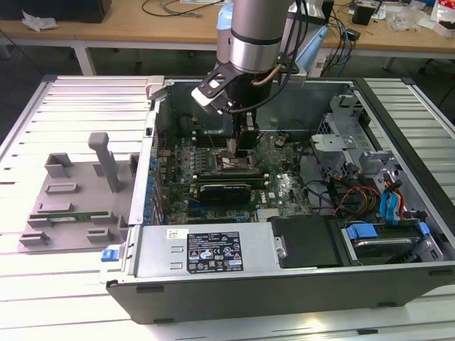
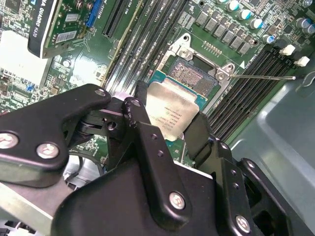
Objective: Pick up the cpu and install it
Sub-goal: 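Place the cpu into insertion slot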
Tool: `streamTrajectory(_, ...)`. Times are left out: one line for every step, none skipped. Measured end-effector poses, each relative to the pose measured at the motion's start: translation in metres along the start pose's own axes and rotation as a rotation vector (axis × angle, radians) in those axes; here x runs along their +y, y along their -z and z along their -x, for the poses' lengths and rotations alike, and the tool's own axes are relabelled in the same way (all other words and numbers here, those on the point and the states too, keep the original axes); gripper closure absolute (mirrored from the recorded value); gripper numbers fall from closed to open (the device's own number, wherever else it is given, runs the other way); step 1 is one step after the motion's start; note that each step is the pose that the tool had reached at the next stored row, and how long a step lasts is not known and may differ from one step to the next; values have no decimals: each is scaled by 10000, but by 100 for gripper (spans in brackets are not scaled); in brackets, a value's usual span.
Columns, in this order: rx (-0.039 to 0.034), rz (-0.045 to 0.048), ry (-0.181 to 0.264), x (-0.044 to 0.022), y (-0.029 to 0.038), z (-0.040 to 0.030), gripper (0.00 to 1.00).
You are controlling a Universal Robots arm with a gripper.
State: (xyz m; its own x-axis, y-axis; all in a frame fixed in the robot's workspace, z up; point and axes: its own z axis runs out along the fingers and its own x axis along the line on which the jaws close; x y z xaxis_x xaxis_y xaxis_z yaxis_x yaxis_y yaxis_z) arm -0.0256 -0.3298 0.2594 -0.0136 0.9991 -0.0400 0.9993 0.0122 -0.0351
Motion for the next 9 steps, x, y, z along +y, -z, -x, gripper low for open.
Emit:
streamTrajectory(0,0,0,0,-6,0,45)
streamTrajectory(1,1,0,1,-15,-1,45)
streamTrajectory(0,0,-1,1,-24,-2,45)
streamTrajectory(0,0,0,1,-29,-5,45)
streamTrajectory(1,0,-1,1,-35,-8,45)
streamTrajectory(2,1,0,2,-42,-14,45)
streamTrajectory(1,1,0,2,-46,-20,45)
streamTrajectory(1,0,0,2,-49,-25,45)
streamTrajectory(1,1,0,2,-53,-29,45)
